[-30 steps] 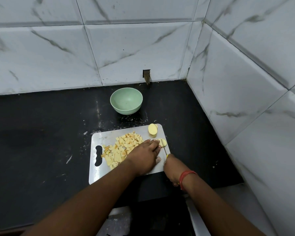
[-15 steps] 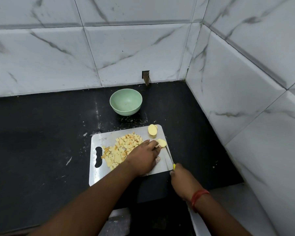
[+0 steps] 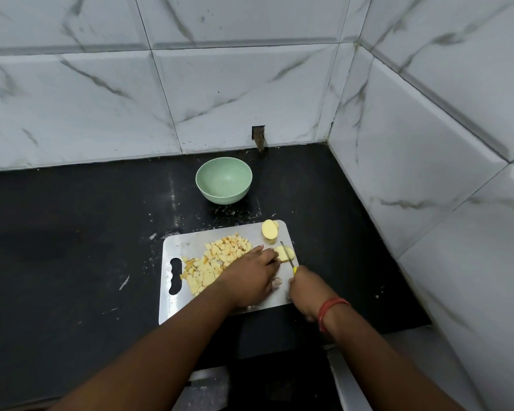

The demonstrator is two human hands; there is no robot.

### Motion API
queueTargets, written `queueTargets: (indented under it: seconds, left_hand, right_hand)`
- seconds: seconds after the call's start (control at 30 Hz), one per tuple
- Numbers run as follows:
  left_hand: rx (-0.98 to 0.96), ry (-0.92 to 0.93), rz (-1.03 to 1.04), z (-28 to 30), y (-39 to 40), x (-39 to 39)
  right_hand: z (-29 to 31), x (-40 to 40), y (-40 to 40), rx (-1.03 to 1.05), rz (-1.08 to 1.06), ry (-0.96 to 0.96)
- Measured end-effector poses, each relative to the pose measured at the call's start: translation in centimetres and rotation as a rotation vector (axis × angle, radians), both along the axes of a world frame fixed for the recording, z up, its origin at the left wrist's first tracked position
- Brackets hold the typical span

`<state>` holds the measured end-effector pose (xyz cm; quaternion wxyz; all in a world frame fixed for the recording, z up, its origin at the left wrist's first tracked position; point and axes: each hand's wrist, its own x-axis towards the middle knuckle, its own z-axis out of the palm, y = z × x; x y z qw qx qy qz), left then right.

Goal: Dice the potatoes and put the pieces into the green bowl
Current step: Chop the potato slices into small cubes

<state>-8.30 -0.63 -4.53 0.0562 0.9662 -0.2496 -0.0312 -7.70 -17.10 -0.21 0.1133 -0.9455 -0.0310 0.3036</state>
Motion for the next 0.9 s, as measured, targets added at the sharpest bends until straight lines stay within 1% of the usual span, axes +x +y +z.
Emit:
queueTargets:
  seconds: [0.1,0.2,0.23,0.27,0.33,0.37,0.4,0.43,0.47,0.5,0.57,0.6,0.67,0.7,0.73,0.77,0.8,0.83,0.9]
  left_hand:
    - [-0.009,-0.012,-0.004,0.1,0.0,0.1]
    - [-0.016,-0.016,-0.003,0.1,0.0,0.0]
    - [-0.015,-0.018,-0.006,0.1,0.0,0.0]
    - [-0.018,-0.018,-0.009,0.0,0.0,0.0]
    - [-0.029,-0.019,-0.013,-0.2,0.1,0.0]
    - [-0.028,-0.022,-0.020,-0.4,0.2,0.1]
    - [-0.022,-0.025,-0.028,-0.5,0.3,0.1]
    - [-0.014,-0.030,-0.034,-0.7,0.4,0.1]
    - [-0.006,-0.038,-0.038,-0.8,0.4,0.2]
    - [0.002,-0.045,-0.039,-0.8,0.4,0.2]
    - [0.007,-0.053,-0.036,-0.8,0.3,0.2]
    - [0.006,-0.055,-0.033,-0.8,0.3,0.2]
    - [0.009,-0.065,-0.027,-0.9,0.1,0.2]
    - [0.013,-0.067,-0.024,-0.9,0.0,0.3]
    - [0.017,-0.065,-0.020,-1.0,-0.1,0.3]
    - [0.021,-0.062,-0.017,-1.0,-0.2,0.3]
    - [0.027,-0.061,-0.015,-1.1,-0.2,0.3]
    - [0.034,-0.066,-0.015,-1.0,-0.2,0.3]
    - [0.045,-0.079,-0.016,-0.9,-0.2,0.2]
  right_hand:
    - [-0.1,0.1,0.3,0.026,0.037,-0.032]
    - [-0.5,0.1,0.6,-0.053,0.079,-0.026]
    - [-0.4,0.0,0.6,-0.095,0.139,-0.037]
    - [-0.2,-0.1,0.8,-0.090,0.156,-0.032]
    - [0.4,-0.4,1.2,0.005,0.119,0.001]
    - [1.4,-0.6,1.6,-0.027,0.172,0.036]
    - [2.0,-0.9,1.7,-0.112,0.241,0.098]
    - [2.2,-0.8,1.6,-0.207,0.329,0.067]
    - [2.3,-0.7,1.8,-0.278,0.349,0.020]
    - [2.0,-0.4,1.7,-0.302,0.404,0.030]
    - [1.8,-0.2,1.9,-0.300,0.408,0.007]
    - [1.4,0.0,1.5,-0.265,0.421,-0.020]
    - [1.3,-0.3,0.8,-0.209,0.378,0.024]
    - [1.5,-0.5,0.4,-0.174,0.320,0.017]
    - [1.1,-0.8,0.3,-0.089,0.192,0.064]
    - [0.7,-1.4,0.9,-0.021,0.000,0.120]
    - [-0.4,-1.7,0.4,0.074,-0.080,0.091]
    - [-0.8,-1.9,0.0,0.052,-0.049,0.020]
    - [-1.5,-2.3,-0.6,-0.072,0.095,-0.019]
